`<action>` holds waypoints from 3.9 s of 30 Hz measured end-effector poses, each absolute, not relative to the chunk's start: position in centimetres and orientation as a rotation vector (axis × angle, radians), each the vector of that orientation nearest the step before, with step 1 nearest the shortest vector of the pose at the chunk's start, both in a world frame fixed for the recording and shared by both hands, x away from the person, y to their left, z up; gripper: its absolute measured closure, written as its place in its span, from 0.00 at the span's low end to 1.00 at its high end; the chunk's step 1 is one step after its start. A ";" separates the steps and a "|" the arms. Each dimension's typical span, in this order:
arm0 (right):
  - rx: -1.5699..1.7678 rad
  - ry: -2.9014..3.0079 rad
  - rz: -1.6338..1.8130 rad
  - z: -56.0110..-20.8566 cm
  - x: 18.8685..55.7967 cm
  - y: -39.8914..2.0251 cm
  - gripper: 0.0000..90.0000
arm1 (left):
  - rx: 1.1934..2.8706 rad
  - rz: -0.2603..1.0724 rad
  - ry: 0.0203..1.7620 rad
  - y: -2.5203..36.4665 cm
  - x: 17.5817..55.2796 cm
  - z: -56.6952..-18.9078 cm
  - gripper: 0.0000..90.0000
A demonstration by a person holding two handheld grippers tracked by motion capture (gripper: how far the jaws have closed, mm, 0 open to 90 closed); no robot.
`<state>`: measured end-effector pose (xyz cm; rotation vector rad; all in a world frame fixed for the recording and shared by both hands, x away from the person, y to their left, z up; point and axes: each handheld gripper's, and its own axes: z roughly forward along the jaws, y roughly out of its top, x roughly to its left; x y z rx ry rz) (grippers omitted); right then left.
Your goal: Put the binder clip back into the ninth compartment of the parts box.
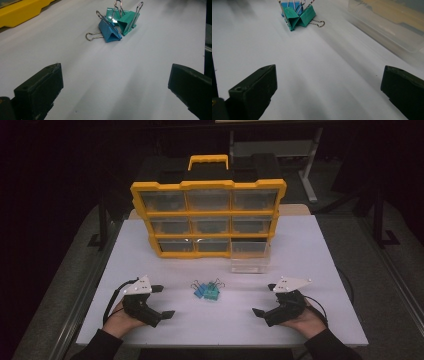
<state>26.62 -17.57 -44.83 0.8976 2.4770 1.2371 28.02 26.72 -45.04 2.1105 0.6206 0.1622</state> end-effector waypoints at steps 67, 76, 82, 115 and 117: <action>0.850 2.521 1.354 -43.0 29.3 -13.1 0.00 | 2.091 0.123 0.591 26.2 28.3 -45.1 0.00; 0.853 2.523 1.370 -42.9 29.9 -12.3 0.01 | 2.085 0.125 0.597 26.4 28.4 -45.1 0.00; 0.845 2.526 1.382 -42.8 30.1 -11.8 0.01 | 2.082 0.122 0.595 26.3 28.4 -45.1 0.00; 0.768 2.545 1.466 -41.8 31.2 -9.1 0.04 | 2.074 0.116 0.600 26.5 28.5 -45.1 0.00; 0.767 2.545 1.471 -41.8 31.2 -9.0 0.05 | 2.075 0.116 0.599 26.5 28.5 -45.1 0.00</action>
